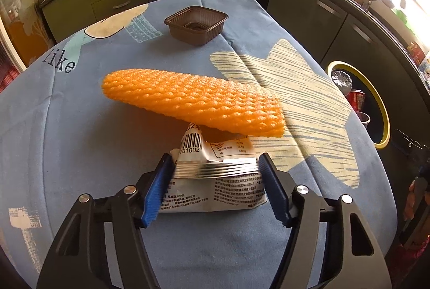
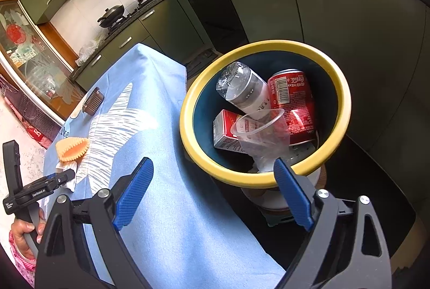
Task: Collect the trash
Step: 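Grasp the crumpled paper wrapper with the left gripper, then carry the paper wrapper over the bin and open the left gripper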
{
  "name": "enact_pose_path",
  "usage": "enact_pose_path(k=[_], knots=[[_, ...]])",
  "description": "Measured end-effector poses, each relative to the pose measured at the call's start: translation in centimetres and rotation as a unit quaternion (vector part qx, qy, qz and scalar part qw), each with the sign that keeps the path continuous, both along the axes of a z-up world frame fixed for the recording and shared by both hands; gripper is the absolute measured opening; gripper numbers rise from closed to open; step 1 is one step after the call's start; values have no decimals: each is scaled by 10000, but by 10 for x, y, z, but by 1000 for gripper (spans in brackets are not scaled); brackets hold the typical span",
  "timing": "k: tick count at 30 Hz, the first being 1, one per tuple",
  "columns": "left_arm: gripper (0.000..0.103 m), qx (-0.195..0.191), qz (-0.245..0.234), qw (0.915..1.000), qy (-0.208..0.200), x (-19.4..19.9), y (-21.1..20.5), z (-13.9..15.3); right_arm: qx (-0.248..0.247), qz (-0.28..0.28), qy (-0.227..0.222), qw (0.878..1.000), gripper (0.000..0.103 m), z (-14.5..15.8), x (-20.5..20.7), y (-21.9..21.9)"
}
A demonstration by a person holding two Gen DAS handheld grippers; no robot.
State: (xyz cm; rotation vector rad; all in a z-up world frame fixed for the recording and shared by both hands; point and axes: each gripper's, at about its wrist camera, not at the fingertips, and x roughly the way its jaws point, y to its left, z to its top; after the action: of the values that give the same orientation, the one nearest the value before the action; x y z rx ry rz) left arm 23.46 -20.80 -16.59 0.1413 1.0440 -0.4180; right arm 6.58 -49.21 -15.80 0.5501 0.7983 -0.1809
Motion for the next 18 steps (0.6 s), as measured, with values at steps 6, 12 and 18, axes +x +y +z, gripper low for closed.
enact_pose_path(k=[6, 12, 18], knots=[[65, -38, -215, 9998, 5, -23, 6, 9, 4, 21, -22, 10000, 87, 1, -1, 0], [65, -175, -496, 9985, -169, -50, 0, 33, 50, 59, -56, 10000, 87, 0, 0, -1], [65, -324, -1059, 9933, -336, -65, -40, 58, 34, -171, -198, 9997, 87, 5, -11, -16]])
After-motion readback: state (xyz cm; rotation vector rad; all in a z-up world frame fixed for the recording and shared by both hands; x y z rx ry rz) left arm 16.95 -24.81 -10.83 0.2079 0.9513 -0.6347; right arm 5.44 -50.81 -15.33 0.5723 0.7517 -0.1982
